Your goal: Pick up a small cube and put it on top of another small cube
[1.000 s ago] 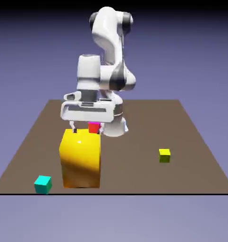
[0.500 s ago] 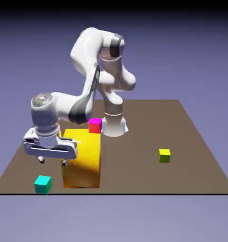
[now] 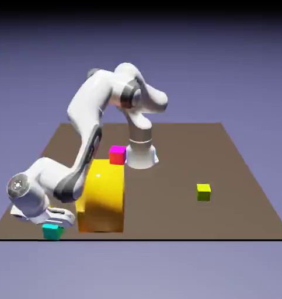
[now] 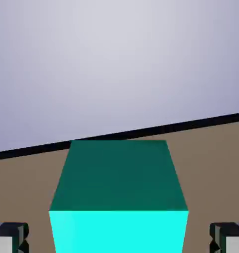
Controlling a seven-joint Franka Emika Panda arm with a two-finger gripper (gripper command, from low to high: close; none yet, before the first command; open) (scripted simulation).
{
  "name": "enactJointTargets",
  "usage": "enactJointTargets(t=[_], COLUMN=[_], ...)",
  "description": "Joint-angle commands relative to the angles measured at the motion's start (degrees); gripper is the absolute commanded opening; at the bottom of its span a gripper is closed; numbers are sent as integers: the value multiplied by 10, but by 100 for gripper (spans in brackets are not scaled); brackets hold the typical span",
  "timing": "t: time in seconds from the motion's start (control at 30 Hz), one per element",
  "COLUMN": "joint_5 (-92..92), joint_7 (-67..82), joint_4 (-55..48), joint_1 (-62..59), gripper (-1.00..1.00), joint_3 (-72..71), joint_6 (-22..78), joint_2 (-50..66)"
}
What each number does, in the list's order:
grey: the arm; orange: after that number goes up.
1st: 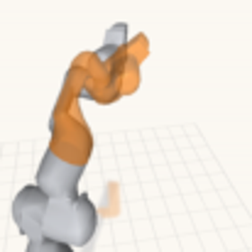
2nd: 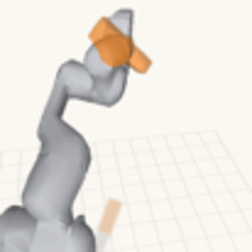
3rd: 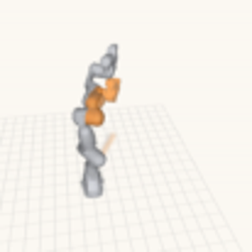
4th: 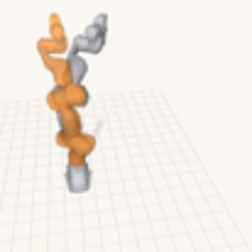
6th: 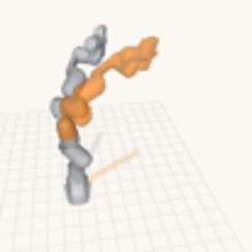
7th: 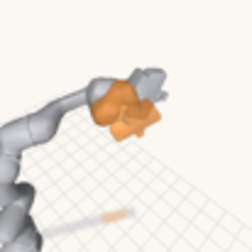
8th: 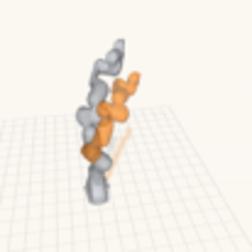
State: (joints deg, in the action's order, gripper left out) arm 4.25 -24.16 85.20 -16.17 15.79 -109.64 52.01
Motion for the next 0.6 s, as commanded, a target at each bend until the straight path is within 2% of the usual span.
enactJointTargets(t=[0.0, 0.13, 0.57], joint_5=[0, -2, 68], joint_7=[0, -9, -178], joint_4=[0, -45, 225], joint_1=[0, 4, 47], gripper=[-100, -100, -100], joint_3=[0, 11, 131], joint_6=[0, 80, -7], joint_2=[0, -36, -227])
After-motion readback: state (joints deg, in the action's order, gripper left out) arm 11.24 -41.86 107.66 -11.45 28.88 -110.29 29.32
